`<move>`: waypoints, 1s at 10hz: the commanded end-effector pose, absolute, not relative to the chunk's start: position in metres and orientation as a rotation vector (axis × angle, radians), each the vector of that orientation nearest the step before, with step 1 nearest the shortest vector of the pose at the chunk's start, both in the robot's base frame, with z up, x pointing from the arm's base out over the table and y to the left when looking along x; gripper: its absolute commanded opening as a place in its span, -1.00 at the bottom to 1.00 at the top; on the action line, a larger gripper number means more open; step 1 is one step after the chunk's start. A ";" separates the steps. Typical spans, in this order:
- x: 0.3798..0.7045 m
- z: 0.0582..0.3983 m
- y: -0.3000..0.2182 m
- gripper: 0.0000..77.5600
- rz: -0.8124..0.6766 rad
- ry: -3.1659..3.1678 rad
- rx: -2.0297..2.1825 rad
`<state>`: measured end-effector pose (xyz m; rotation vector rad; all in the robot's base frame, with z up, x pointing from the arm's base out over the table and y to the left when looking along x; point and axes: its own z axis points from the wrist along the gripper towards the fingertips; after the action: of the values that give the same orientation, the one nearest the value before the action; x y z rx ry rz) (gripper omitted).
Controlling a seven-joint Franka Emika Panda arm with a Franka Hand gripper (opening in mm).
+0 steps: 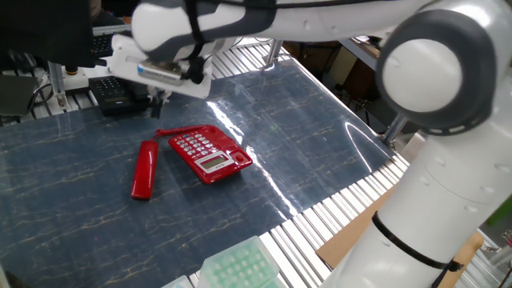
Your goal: Place the handset of the telephone on the corresponding phone cradle
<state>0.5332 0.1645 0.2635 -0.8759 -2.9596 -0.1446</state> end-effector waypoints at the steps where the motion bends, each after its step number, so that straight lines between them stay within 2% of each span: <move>1: 0.539 0.236 0.168 -1.00 -0.133 -2.968 -0.877; 6: 0.545 0.199 0.171 -1.00 -0.127 -2.975 -0.879; 10: 0.545 0.178 0.180 -1.00 -0.059 -2.999 -0.859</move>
<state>0.5442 0.1748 0.1870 -0.8760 -2.9780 -0.1034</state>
